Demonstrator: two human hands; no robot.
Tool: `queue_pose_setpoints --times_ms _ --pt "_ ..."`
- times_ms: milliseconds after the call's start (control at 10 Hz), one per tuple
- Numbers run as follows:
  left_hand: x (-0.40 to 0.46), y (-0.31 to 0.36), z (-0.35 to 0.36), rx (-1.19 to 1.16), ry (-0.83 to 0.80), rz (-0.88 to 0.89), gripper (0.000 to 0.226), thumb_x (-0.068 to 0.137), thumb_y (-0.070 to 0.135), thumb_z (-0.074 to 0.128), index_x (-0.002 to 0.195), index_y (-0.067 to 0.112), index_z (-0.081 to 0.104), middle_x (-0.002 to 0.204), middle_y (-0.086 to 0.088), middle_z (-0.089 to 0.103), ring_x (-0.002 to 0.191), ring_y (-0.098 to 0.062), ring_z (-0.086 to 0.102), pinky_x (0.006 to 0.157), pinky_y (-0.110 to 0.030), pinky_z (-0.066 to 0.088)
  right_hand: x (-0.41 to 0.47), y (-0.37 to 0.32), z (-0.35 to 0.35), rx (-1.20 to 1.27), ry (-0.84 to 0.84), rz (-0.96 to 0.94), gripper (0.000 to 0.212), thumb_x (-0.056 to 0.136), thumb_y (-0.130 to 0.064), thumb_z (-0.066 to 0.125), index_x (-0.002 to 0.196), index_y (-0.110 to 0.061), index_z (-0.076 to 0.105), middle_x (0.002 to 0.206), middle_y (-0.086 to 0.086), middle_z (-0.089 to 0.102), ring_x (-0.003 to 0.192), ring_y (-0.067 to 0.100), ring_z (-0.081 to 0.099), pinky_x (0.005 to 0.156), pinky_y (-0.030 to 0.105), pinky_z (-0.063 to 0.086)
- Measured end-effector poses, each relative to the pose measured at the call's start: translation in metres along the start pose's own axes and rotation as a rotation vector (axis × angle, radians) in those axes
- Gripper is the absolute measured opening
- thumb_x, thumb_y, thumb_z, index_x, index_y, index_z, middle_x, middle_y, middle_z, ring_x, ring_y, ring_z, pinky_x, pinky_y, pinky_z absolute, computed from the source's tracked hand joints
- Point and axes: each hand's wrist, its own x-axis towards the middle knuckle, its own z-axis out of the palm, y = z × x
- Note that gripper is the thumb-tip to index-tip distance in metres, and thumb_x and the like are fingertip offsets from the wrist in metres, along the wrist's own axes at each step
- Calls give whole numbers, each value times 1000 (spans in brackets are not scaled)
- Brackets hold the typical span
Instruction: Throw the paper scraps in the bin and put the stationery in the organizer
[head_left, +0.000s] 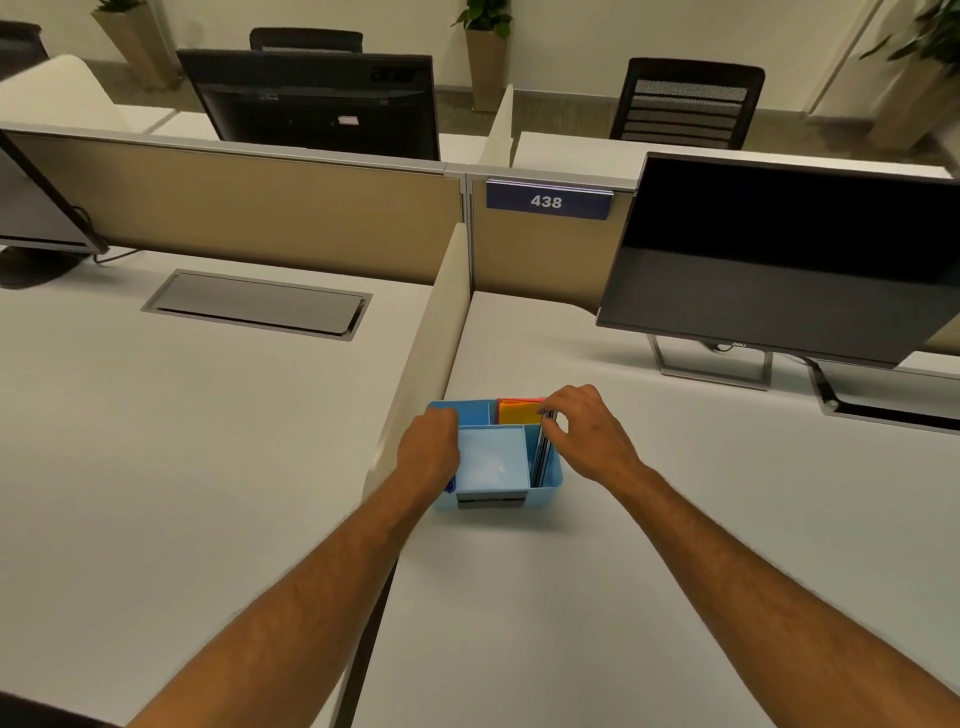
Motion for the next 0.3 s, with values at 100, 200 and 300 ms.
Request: queue_pose_setpoints --times_ms 100,200,300 --pt "-3 1 4 5 5 10 35 87 17 75 114 7 56 112 -12 63 96 -25 65 69 -29 47 -5 -1 1 9 -4 6 20 97 -31 57 114 -24 65 123 -1 63 114 16 51 85 21 38" --pt "-14 2 -4 -35 18 18 38 86 13 76 117 10 56 115 -12 64 96 -25 65 76 -33 55 -15 -6 -4 26 1 14 22 97 -31 57 118 -25 64 126 -1 62 116 16 51 86 20 37" --pt "-19 11 -24 -100 161 32 36 92 7 67 126 11 58 119 -13 65 99 -26 64 80 -34 53 -20 -12 -20 38 41 13 28 98 -34 54 124 -25 61 130 -1 61 120 16 51 89 23 39"
